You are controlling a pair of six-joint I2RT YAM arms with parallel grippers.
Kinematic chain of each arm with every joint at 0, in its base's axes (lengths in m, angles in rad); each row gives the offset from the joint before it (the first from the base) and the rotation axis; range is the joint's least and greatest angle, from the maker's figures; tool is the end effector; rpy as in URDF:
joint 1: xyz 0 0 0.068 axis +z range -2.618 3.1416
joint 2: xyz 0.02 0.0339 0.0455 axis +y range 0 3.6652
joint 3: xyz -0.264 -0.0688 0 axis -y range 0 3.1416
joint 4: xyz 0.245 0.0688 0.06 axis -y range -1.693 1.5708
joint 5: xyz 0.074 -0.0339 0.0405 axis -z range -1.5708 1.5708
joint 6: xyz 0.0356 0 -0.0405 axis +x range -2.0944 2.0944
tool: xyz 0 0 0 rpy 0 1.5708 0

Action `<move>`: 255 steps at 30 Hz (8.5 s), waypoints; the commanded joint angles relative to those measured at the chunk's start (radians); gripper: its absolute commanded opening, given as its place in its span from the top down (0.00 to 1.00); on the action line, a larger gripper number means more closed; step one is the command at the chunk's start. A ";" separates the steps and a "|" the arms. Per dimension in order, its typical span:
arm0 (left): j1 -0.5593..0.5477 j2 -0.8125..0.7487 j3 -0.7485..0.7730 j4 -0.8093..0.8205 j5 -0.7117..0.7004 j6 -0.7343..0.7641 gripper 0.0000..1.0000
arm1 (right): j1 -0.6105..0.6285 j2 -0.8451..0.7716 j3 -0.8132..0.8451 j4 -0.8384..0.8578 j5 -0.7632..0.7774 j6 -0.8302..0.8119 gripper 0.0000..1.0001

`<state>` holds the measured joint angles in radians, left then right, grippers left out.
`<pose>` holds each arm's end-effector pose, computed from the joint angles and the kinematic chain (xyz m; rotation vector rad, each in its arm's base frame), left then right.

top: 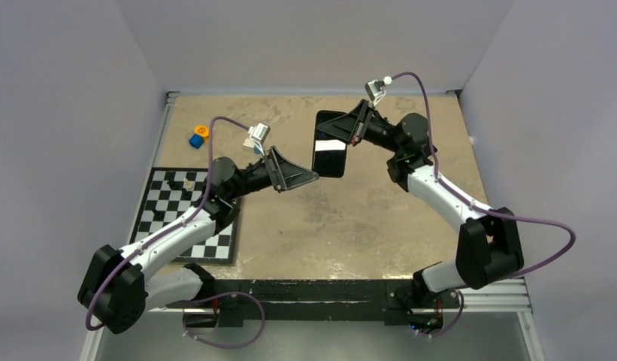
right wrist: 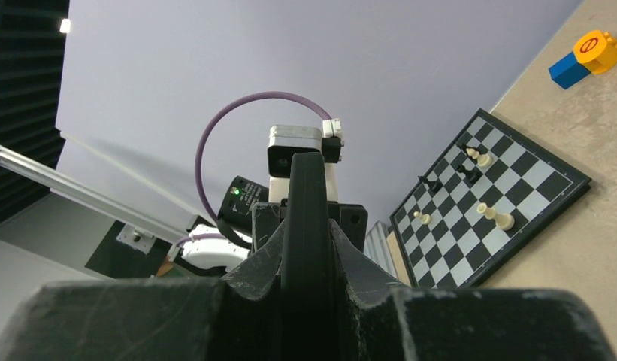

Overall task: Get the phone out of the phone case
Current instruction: Remove the phone case from the phone, then place the phone at the center of the board.

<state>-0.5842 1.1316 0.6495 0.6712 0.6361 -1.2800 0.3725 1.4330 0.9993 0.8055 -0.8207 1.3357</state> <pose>0.1997 -0.1574 0.3113 0.0544 1.7490 -1.8978 0.2912 0.1417 0.3622 -0.1368 1.6002 1.8819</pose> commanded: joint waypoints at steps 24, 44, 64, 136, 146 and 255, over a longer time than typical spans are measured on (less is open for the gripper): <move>-0.003 -0.047 -0.036 0.203 0.050 -0.134 0.43 | 0.009 -0.014 0.093 -0.043 0.045 -0.083 1.00; -0.002 0.040 0.021 0.204 0.016 -0.137 0.44 | 0.013 -0.029 0.071 0.052 0.008 0.005 1.00; -0.001 -0.035 -0.043 0.199 0.030 -0.150 0.42 | 0.019 0.016 0.120 -0.036 0.054 -0.098 1.00; 0.021 0.067 0.259 0.076 -0.081 0.056 0.70 | 0.139 -0.026 0.096 -0.202 -0.104 -0.269 1.00; 0.020 0.071 0.207 0.133 -0.085 -0.029 1.00 | 0.143 -0.046 0.114 -0.385 -0.070 -0.383 0.86; 0.238 0.916 1.249 -1.150 -0.186 0.658 1.00 | -0.220 -0.018 0.043 -0.882 0.586 -0.965 1.00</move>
<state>-0.3725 1.9205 1.6829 -0.3824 0.3912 -0.6498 0.1802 1.4162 0.9699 -0.1265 -0.1448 0.4030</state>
